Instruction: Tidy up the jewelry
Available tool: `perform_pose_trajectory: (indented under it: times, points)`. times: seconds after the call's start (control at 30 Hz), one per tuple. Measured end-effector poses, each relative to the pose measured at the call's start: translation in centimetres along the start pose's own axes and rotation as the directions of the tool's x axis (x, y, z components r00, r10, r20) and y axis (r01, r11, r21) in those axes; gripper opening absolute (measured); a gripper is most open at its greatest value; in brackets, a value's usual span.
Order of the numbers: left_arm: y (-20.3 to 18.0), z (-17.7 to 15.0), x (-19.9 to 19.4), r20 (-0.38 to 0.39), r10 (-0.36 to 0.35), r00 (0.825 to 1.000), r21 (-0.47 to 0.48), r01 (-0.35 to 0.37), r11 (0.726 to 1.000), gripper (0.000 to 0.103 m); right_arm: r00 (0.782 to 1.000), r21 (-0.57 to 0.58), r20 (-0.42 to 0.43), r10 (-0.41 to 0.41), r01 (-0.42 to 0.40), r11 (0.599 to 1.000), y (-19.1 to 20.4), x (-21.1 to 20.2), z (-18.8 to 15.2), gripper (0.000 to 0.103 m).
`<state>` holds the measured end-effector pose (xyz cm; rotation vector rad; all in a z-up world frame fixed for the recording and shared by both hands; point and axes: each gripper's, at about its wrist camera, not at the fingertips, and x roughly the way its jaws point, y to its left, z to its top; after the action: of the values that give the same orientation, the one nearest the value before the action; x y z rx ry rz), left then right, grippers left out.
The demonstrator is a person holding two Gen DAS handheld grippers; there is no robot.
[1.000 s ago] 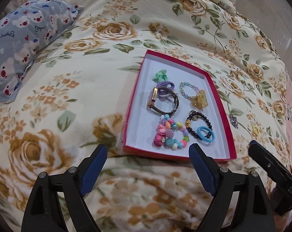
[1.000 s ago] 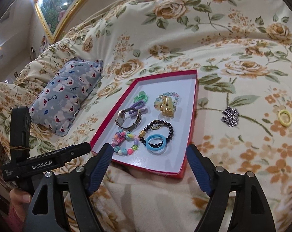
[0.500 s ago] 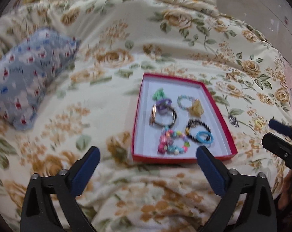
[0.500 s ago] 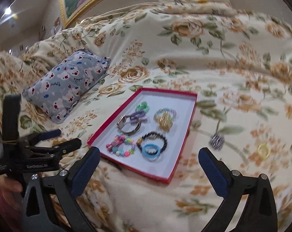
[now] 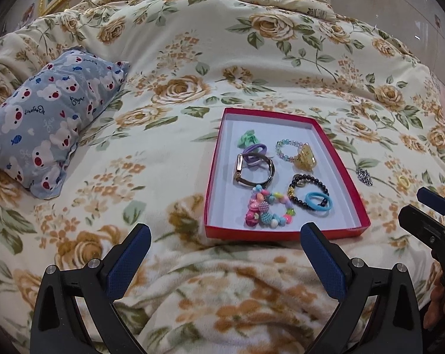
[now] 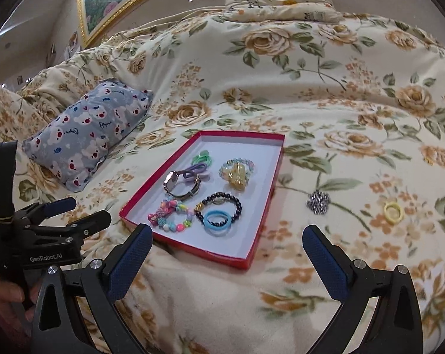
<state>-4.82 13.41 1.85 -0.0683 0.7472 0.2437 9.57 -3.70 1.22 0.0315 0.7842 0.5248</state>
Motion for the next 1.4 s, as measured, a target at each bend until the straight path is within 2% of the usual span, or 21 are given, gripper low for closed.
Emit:
perform_pose_trajectory:
  times: [0.27,0.53,1.4]
  points:
    - [-0.9,-0.4,0.1,-0.03,0.039,0.999,0.037,-0.038,0.999,0.102,0.999,0.005,-0.042,-0.005,0.005,1.0,-0.1,0.7,-1.1,0.102]
    - [-1.0,-0.3,-0.5,-0.015,0.042,0.999,0.037,-0.042,0.998,0.102,1.0,-0.017,-0.015,-0.008,0.008,1.0,0.4,0.1,-1.0,0.102]
    - [-1.0,-0.7,-0.8,-0.011,0.059,0.998,0.049,-0.058,0.997,0.102,1.0,-0.018,-0.026,-0.002,0.002,1.0,0.5,0.2,-1.0,0.102]
